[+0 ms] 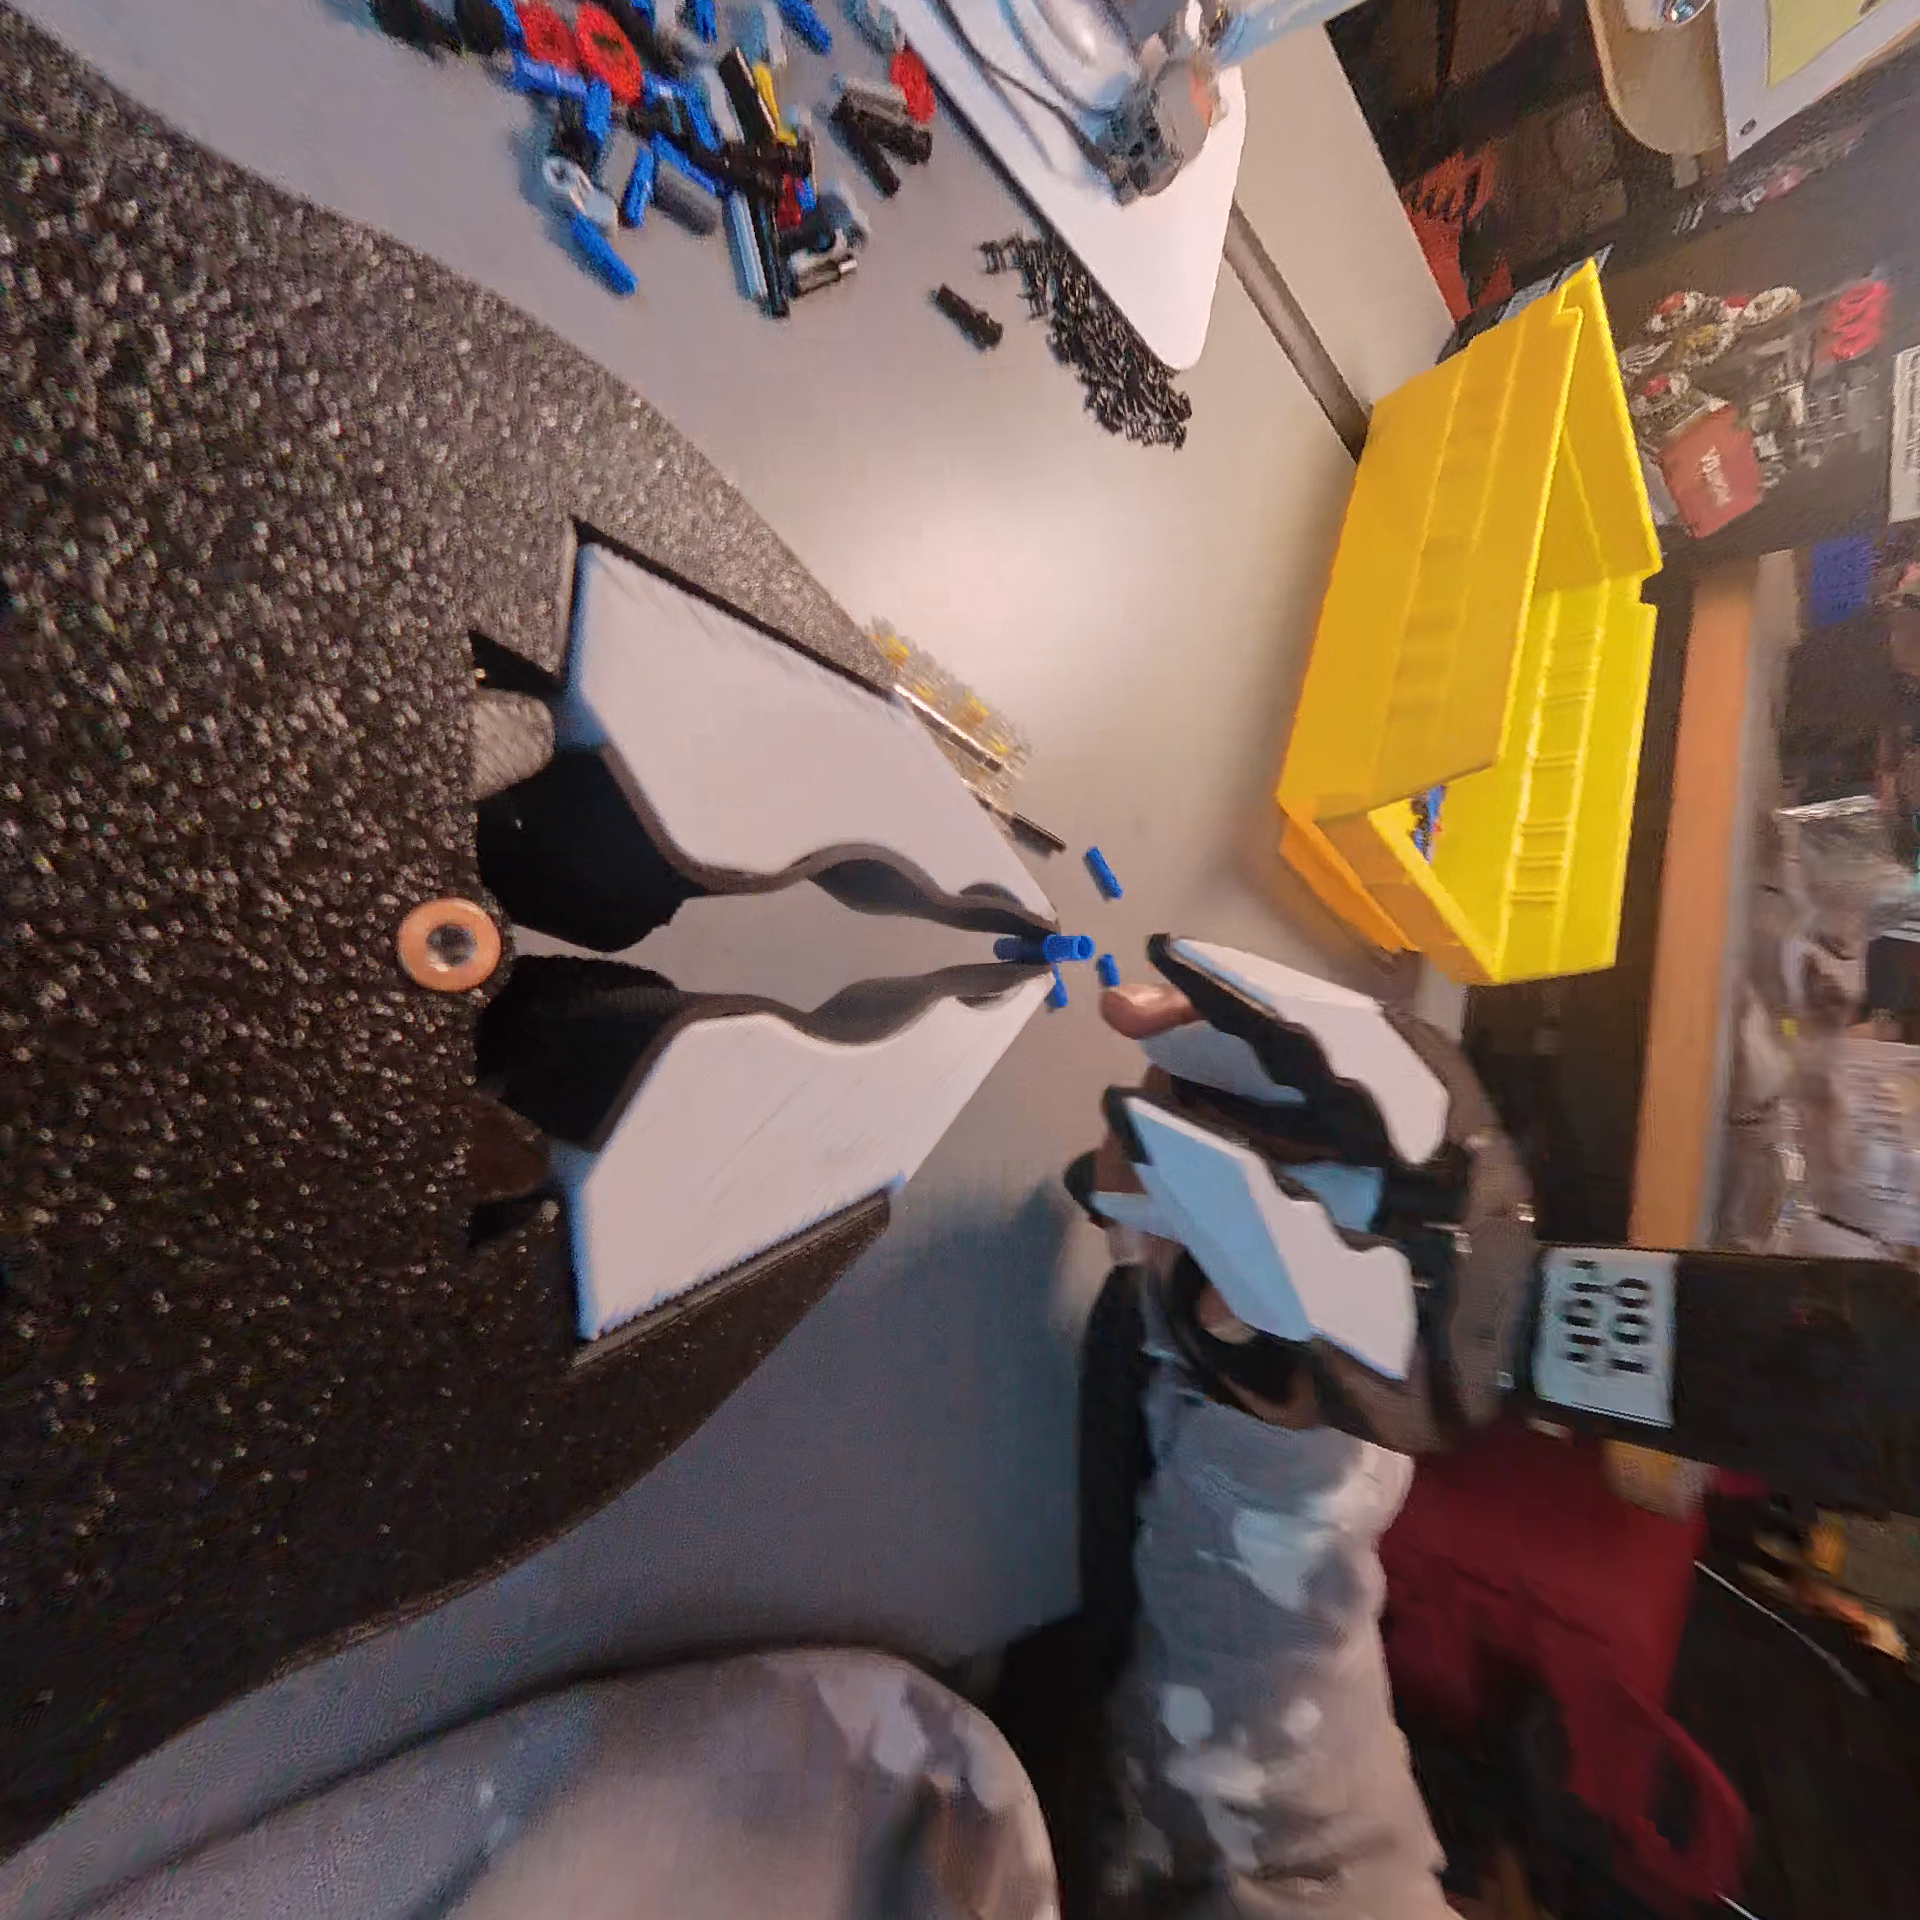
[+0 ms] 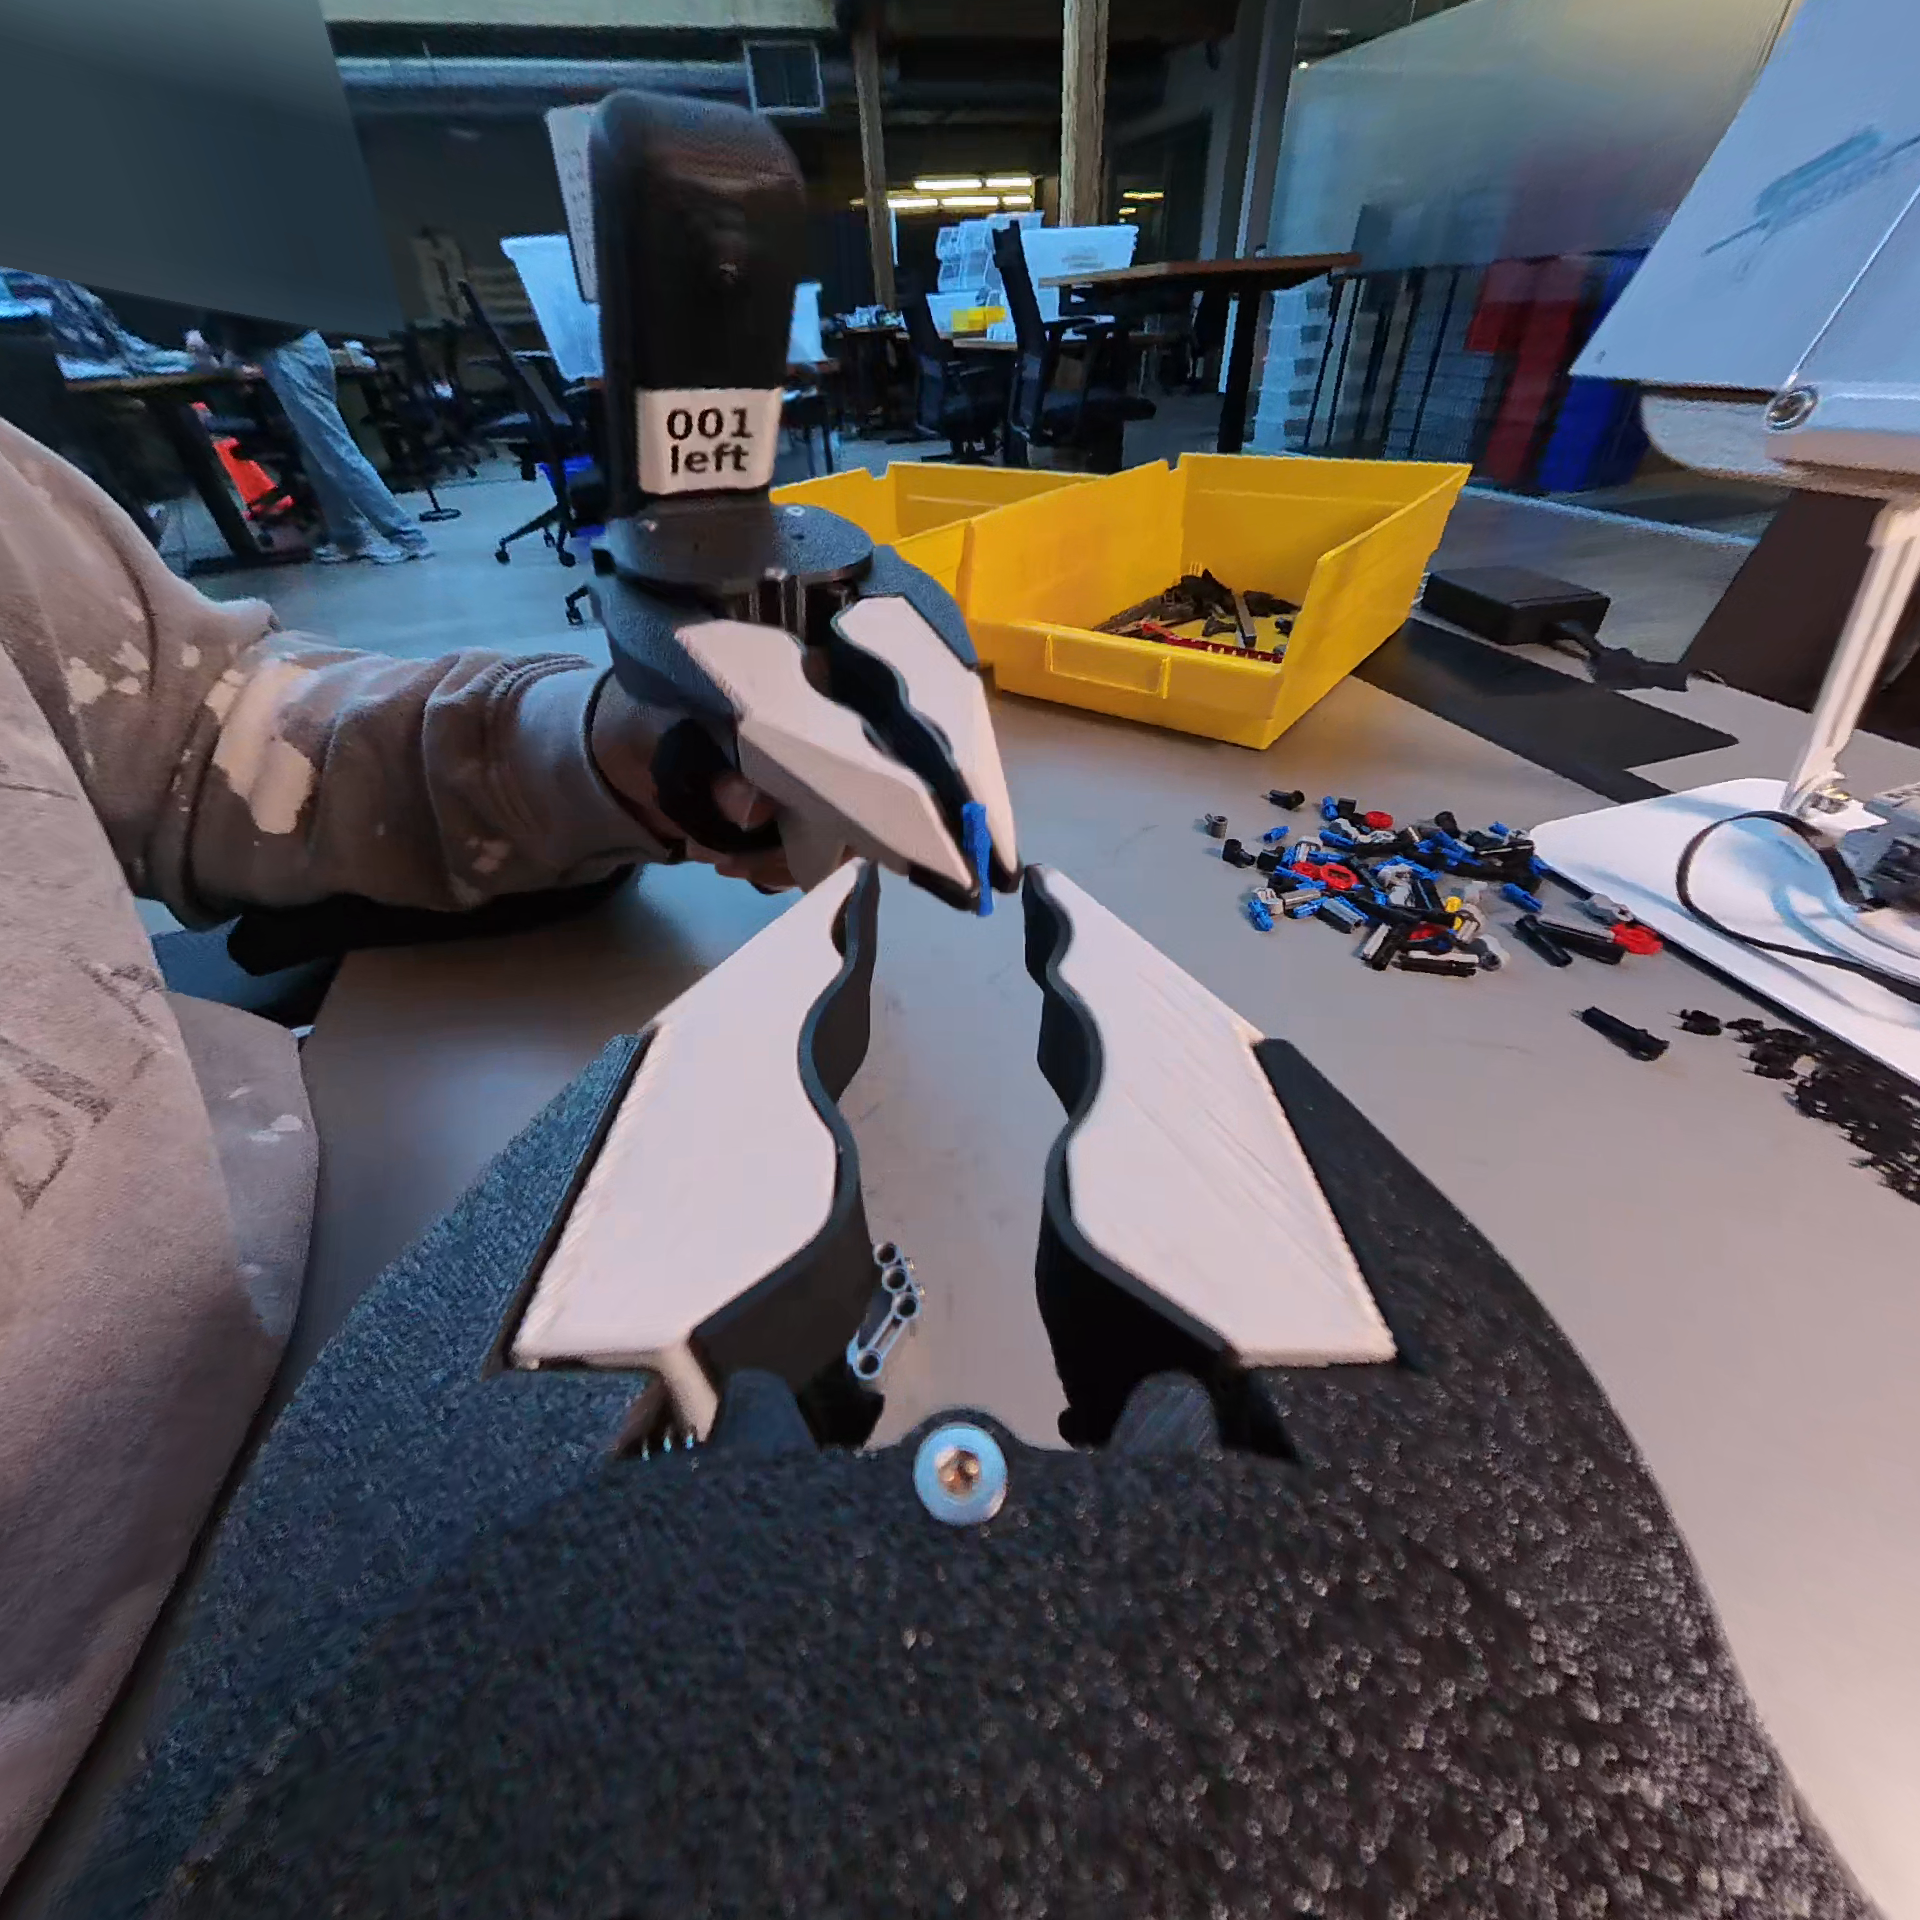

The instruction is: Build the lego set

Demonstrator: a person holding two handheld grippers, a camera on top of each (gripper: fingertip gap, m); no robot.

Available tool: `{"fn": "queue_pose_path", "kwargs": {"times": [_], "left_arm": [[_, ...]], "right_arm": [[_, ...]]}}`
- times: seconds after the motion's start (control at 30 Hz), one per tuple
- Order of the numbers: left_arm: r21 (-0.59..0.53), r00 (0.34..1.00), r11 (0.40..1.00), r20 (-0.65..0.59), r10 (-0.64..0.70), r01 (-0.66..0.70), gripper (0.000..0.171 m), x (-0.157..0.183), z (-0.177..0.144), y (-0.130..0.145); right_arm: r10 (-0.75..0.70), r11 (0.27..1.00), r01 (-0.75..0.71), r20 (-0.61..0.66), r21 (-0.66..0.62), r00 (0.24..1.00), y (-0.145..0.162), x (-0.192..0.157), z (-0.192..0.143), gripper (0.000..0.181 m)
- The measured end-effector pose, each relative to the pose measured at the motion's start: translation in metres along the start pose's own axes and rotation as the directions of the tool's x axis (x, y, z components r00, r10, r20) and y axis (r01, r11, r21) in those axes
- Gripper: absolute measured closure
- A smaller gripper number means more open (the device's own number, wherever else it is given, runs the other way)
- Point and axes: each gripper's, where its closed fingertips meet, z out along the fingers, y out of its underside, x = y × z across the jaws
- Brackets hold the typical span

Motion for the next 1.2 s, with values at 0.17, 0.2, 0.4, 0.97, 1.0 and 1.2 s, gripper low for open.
{"fn": "queue_pose_path", "kwargs": {"times": [0.17, 0.2, 0.4, 0.97, 1.0, 1.2], "left_arm": [[-0.141, 0.988, 0.979, 0.006, 0.151, -0.149, 0.169, 0.012, 0.015, 0.023], [-0.152, 0.987, 0.975, 0.000, 0.162, -0.160, 0.169, 0.015, 0.017, 0.026], [-0.180, 0.985, 0.969, -0.012, 0.172, -0.171, 0.169, 0.017, 0.018, 0.032], [-0.064, 0.994, 0.994, -0.068, 0.086, -0.090, 0.168, 0.021, 0.011, 0.016], [-0.072, 0.993, 0.993, -0.071, 0.091, -0.097, 0.168, 0.022, 0.011, 0.018], [-0.076, 0.991, 0.991, -0.085, 0.101, -0.108, 0.168, 0.026, 0.013, 0.020]], "right_arm": [[-0.069, 0.993, 0.067, -0.018, -0.096, 0.997, 0.010, 0.003, -0.002, 0.162], [-0.086, 0.987, 0.084, -0.011, -0.139, 0.996, 0.018, 0.002, -0.001, 0.164], [-0.071, 0.977, 0.076, 0.031, -0.202, 0.997, 0.032, -0.006, 0.002, 0.177], [-0.001, 0.994, 0.006, 0.048, -0.106, 0.999, 0.015, -0.003, -0.009, 0.178], [-0.018, 0.993, 0.023, 0.048, -0.118, 0.999, 0.017, -0.004, -0.009, 0.178], [-0.055, 0.986, 0.064, 0.060, -0.154, 0.997, 0.023, -0.008, -0.009, 0.177]]}}
